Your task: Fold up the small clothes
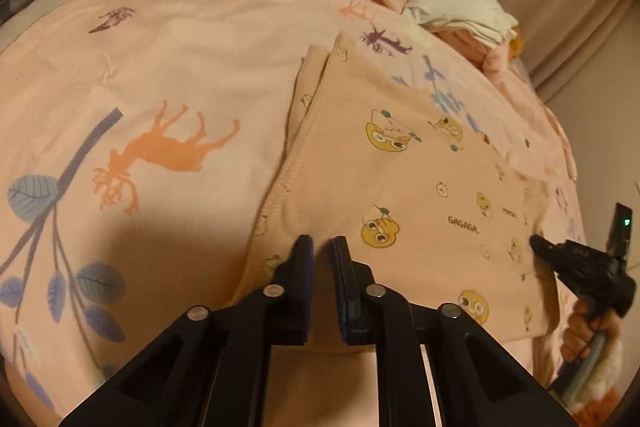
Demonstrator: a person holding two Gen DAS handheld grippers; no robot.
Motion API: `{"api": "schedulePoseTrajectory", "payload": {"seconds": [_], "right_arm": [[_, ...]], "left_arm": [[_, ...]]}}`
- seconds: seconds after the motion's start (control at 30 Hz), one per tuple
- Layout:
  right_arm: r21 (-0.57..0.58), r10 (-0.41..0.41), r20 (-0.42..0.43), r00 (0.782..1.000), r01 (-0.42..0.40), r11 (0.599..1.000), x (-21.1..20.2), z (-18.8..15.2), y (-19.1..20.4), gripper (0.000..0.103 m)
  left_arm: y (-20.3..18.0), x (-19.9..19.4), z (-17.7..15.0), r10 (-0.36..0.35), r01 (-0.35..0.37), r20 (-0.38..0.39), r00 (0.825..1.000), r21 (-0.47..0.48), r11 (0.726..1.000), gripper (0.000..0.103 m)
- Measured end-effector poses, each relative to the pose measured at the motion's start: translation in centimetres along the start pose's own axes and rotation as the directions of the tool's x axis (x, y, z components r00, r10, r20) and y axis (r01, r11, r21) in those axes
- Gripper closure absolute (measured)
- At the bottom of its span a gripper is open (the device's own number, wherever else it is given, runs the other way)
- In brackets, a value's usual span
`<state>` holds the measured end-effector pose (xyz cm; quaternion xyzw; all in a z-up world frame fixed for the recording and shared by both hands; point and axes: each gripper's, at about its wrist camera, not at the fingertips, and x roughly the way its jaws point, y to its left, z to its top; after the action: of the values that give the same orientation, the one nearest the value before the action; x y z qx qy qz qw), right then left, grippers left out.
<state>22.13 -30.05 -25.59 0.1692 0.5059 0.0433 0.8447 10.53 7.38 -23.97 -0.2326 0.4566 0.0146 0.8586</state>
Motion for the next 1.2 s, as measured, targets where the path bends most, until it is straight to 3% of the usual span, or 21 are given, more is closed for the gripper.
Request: {"api": "schedulePoseTrajectory", "payload": {"seconds": [0.1, 0.2, 0.3, 0.37, 0.43, 0.5, 0.6, 0.7, 0.77, 0.83, 1.0, 1.1, 1.2], "right_arm": [[-0.024, 0.015, 0.025, 1.0, -0.014, 1.0, -0.7, -0.3, -0.8, 0.103], [0.017, -0.031, 0.031, 0.999, 0.031, 0.999, -2.2, -0.5, -1.1, 0.103], [0.023, -0.063, 0.052, 0.997, 0.062, 0.998, -3.6, -0.6, -0.8, 0.096], [0.011, -0.066, 0.052, 0.996, 0.066, 0.998, -4.3, -0.8, -0.3, 0.095], [0.002, -0.044, 0.049, 0.998, 0.044, 0.999, -4.7, -1.2, 0.2, 0.095], [-0.008, -0.025, 0.044, 0.999, 0.025, 1.0, -5.1, -1.8, 1.0, 0.094], [-0.011, -0.008, 0.029, 1.0, 0.008, 1.0, -5.4, -3.0, 2.0, 0.09], [-0.005, 0.046, 0.022, 0.999, -0.046, 0.999, -5.9, -4.2, 2.6, 0.079], [-0.018, 0.076, 0.017, 0.997, -0.076, 0.997, -6.3, -5.1, 3.2, 0.07], [-0.038, 0.077, 0.019, 0.997, -0.076, 0.996, -6.5, -5.7, 3.8, 0.055], [-0.047, 0.1, 0.042, 0.994, -0.098, 0.994, -7.0, -6.0, 4.5, 0.043], [-0.054, 0.109, 0.046, 0.993, -0.107, 0.993, -7.0, -5.8, 4.9, 0.039], [-0.074, 0.135, 0.054, 0.989, -0.131, 0.989, -6.8, -5.8, 5.4, 0.039]], "left_arm": [[1.1, -0.5, 0.2, -0.025, 0.024, -0.023, 0.999, -0.041, 0.999, 0.095], [2.2, -2.1, 0.1, -0.077, 0.071, -0.043, 0.996, -0.126, 0.99, 0.095], [2.1, -4.2, -0.6, -0.114, 0.109, -0.035, 0.993, -0.126, 0.986, 0.095], [1.8, -4.7, -1.1, -0.17, 0.162, -0.054, 0.984, -0.135, 0.978, 0.09], [2.0, -4.8, -2.0, -0.248, 0.232, -0.08, 0.966, -0.168, 0.958, 0.066], [2.6, -4.3, -2.8, -0.302, 0.275, -0.093, 0.949, -0.23, 0.933, 0.053], [4.0, -2.7, -3.3, -0.376, 0.315, -0.123, 0.918, -0.347, 0.883, 0.053], [5.2, -2.3, -3.1, -0.436, 0.373, -0.064, 0.898, -0.418, 0.828, 0.052], [5.6, -1.8, -2.6, -0.458, 0.398, -0.039, 0.888, -0.435, 0.807, 0.051], [5.5, -0.9, -1.9, -0.465, 0.401, -0.038, 0.884, -0.446, 0.8, 0.049], [4.9, 0.6, -0.9, -0.483, 0.423, -0.006, 0.876, -0.474, 0.772, 0.048], [4.7, 1.3, -0.4, -0.508, 0.443, -0.004, 0.862, -0.483, 0.755, 0.048], [4.7, 1.9, 0.0, -0.508, 0.451, 0.02, 0.861, -0.492, 0.745, 0.048]]}}
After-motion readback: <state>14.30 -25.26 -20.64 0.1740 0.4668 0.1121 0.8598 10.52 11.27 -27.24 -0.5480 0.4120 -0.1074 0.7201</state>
